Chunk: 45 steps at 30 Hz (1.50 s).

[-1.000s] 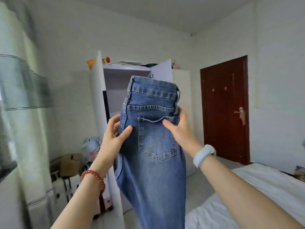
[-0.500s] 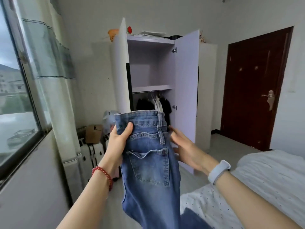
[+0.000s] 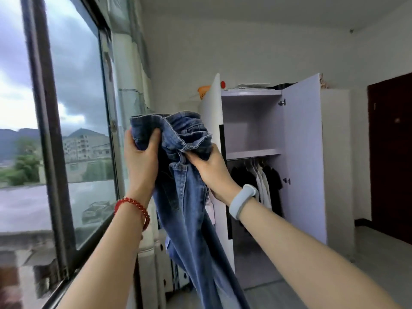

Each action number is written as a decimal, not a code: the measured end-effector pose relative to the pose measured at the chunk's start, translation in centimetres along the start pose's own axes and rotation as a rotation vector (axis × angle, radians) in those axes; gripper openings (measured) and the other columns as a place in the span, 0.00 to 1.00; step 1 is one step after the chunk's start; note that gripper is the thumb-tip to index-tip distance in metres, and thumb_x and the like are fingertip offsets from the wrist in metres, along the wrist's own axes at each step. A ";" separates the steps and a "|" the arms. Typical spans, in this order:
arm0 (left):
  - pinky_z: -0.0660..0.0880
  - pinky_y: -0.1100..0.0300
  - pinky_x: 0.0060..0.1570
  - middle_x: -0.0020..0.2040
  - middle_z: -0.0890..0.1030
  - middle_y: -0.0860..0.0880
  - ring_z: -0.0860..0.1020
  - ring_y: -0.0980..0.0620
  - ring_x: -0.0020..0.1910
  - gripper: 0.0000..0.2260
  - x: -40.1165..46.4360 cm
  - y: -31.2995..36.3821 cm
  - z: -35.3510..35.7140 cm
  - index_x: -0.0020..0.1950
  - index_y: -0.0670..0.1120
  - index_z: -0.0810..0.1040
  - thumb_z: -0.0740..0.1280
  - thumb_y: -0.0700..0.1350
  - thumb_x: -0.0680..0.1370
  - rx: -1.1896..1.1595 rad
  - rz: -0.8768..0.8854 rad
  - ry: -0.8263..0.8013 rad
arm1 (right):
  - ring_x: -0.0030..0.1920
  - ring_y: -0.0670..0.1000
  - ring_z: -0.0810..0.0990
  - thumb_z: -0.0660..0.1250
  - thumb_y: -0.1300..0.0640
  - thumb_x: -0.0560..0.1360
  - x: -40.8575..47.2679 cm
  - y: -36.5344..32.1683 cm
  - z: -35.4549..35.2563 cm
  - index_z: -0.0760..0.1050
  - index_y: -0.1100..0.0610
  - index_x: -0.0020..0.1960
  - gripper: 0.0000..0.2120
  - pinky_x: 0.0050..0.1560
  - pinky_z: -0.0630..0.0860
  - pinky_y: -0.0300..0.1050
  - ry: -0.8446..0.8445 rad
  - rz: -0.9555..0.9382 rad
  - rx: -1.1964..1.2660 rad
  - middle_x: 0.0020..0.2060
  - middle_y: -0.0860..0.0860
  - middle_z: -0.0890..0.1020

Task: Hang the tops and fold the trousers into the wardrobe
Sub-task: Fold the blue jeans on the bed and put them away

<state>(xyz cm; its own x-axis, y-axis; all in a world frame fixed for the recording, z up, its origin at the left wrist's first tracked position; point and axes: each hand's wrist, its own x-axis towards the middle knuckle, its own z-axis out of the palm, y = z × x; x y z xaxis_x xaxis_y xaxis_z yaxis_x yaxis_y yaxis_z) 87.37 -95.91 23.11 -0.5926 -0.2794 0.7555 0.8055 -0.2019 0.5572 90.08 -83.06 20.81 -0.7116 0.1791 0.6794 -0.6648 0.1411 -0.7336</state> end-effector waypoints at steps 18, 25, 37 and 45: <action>0.77 0.49 0.55 0.51 0.83 0.46 0.81 0.46 0.53 0.15 -7.9 -3.6 -1.8 0.56 0.47 0.77 0.67 0.52 0.73 -0.028 -0.503 -0.414 | 0.39 0.46 0.80 0.55 0.64 0.79 -3.6 2.2 -2.6 0.68 0.56 0.64 0.14 0.48 0.75 0.45 -0.560 0.413 0.199 0.39 0.47 0.81; 0.77 0.52 0.53 0.49 0.83 0.46 0.81 0.48 0.50 0.12 -11.6 -7.1 -4.4 0.48 0.47 0.80 0.59 0.50 0.80 0.137 -0.619 -0.401 | 0.41 0.55 0.81 0.56 0.50 0.80 -6.8 6.5 -2.7 0.72 0.57 0.50 0.11 0.49 0.80 0.52 -0.195 0.431 -0.195 0.41 0.55 0.81; 0.72 0.53 0.51 0.49 0.79 0.44 0.77 0.45 0.51 0.10 -9.7 -10.9 -8.2 0.51 0.42 0.74 0.62 0.49 0.79 0.598 -0.343 -0.134 | 0.48 0.52 0.73 0.53 0.61 0.81 -7.3 8.0 -13.2 0.72 0.63 0.58 0.12 0.43 0.64 0.38 0.167 0.244 -0.690 0.49 0.55 0.77; 0.67 0.59 0.50 0.47 0.74 0.49 0.73 0.50 0.51 0.03 -10.9 -11.8 -6.7 0.53 0.44 0.68 0.57 0.42 0.81 0.397 -0.416 -0.237 | 0.62 0.51 0.69 0.54 0.64 0.80 -8.2 8.7 -14.7 0.62 0.60 0.68 0.17 0.60 0.64 0.39 0.140 0.372 -0.504 0.59 0.53 0.72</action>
<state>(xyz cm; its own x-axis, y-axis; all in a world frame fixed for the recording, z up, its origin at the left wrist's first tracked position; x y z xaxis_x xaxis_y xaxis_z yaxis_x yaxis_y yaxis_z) 84.33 -96.76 5.93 -0.8778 -0.0271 0.4782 0.4714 0.1281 0.8726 93.47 -68.95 8.53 -0.8153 0.4246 0.3937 -0.1665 0.4793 -0.8617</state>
